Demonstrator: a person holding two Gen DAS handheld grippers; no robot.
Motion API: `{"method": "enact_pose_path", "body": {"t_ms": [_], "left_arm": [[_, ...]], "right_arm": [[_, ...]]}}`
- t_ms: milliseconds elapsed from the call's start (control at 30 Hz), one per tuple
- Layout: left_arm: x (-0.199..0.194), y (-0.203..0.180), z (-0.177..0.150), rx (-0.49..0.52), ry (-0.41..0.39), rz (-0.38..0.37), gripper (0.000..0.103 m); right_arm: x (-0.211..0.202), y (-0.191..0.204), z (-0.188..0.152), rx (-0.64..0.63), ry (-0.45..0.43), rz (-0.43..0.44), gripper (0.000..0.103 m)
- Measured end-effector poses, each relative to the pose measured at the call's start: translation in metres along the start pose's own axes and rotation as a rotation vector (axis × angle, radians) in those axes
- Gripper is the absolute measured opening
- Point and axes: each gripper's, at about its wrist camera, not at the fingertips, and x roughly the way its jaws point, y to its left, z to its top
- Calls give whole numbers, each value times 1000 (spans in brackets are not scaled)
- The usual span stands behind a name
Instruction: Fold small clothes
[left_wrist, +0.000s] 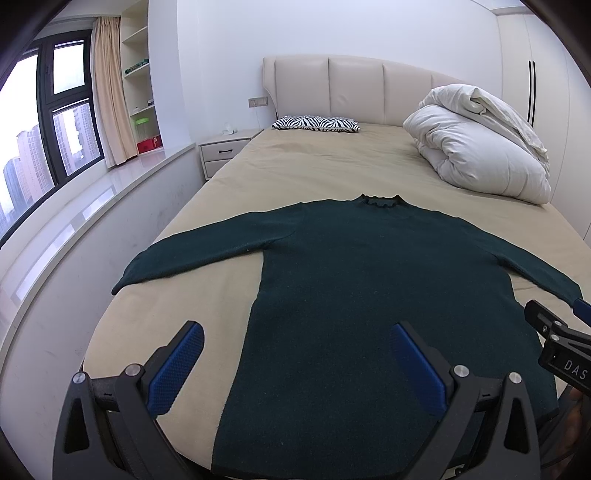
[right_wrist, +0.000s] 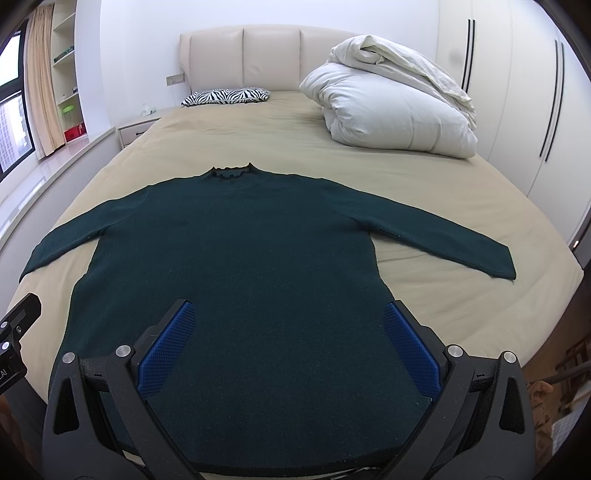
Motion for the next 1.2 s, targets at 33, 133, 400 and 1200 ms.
{"method": "enact_pose_path", "body": {"t_ms": [33, 133, 400, 1200], "left_arm": [[0, 0, 1, 0, 1, 0, 103], [0, 0, 1, 0, 2, -1, 103], [1, -2, -2, -1, 3, -2, 103], [1, -2, -3, -3, 5, -3, 103]], "right_arm": [[0, 0, 0, 0, 0, 0, 103], [0, 0, 0, 0, 1, 0, 103], [1, 2, -4, -1, 2, 1, 103], [4, 1, -3, 1, 5, -1, 103]]}}
